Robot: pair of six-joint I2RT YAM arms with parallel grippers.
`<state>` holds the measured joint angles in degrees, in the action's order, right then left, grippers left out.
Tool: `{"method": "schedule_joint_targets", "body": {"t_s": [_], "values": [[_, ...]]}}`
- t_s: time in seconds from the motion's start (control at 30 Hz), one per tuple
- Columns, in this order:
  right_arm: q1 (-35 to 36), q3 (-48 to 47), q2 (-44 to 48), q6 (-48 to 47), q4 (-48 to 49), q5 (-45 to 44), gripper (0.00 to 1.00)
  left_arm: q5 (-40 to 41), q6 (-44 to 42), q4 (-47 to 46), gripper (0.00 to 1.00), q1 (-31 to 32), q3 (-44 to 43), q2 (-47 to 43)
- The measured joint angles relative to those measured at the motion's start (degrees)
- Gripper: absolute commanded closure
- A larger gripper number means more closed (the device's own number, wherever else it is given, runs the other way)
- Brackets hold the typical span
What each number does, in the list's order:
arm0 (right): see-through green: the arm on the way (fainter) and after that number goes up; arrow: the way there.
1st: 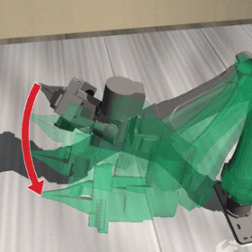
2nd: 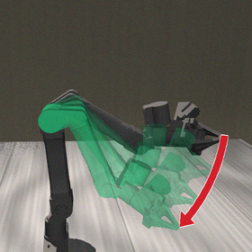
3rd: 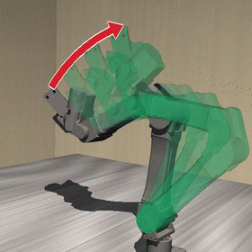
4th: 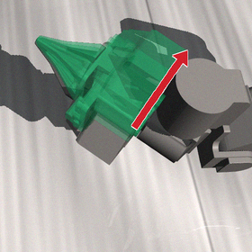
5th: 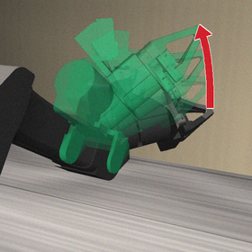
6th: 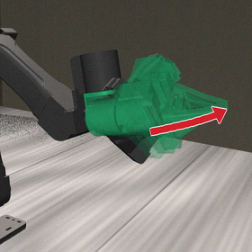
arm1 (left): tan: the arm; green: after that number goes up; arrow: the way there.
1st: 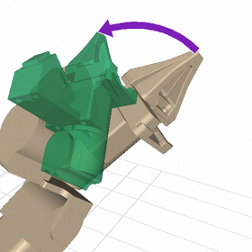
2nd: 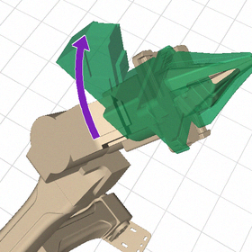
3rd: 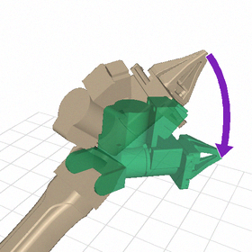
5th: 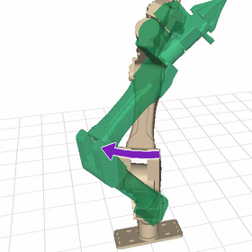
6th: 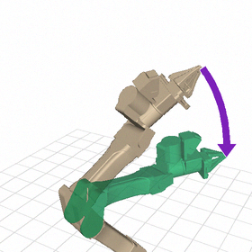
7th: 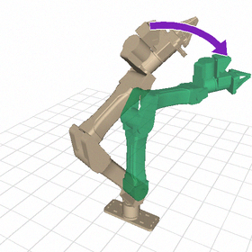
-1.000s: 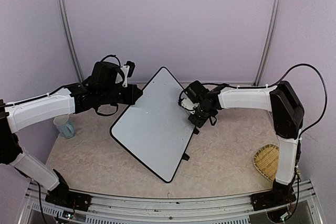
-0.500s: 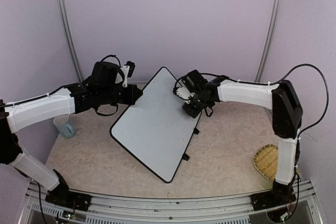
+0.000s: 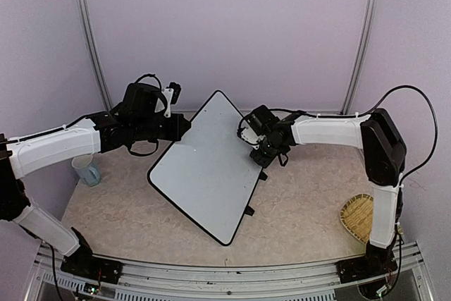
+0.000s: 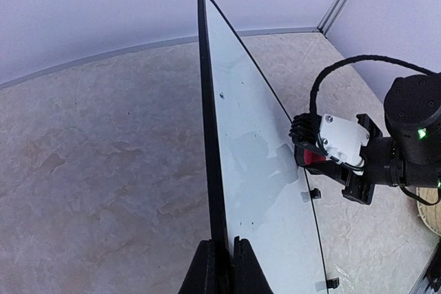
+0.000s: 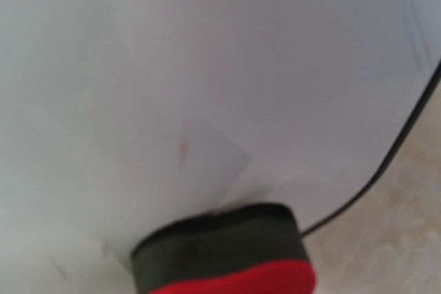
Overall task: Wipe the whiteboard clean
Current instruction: Erase the whiteboard at the center of the board.
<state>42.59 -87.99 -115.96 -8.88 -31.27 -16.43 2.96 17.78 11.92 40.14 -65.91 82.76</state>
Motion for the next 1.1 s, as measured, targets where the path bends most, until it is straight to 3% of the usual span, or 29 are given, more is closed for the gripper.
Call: {"method": "schedule_joint_targets", "body": {"t_s": [0.63,1.1], "values": [[-0.28,7.19,1.27,0.44,0.74,-0.39,0.79,-0.07,0.24,-0.35,1.0,0.0,0.42,-0.39],[-0.59,-5.09,0.66,0.85,-1.01,4.87,0.79,-0.52,0.04,-0.59,1.0,0.0,0.76,-0.68]]}}
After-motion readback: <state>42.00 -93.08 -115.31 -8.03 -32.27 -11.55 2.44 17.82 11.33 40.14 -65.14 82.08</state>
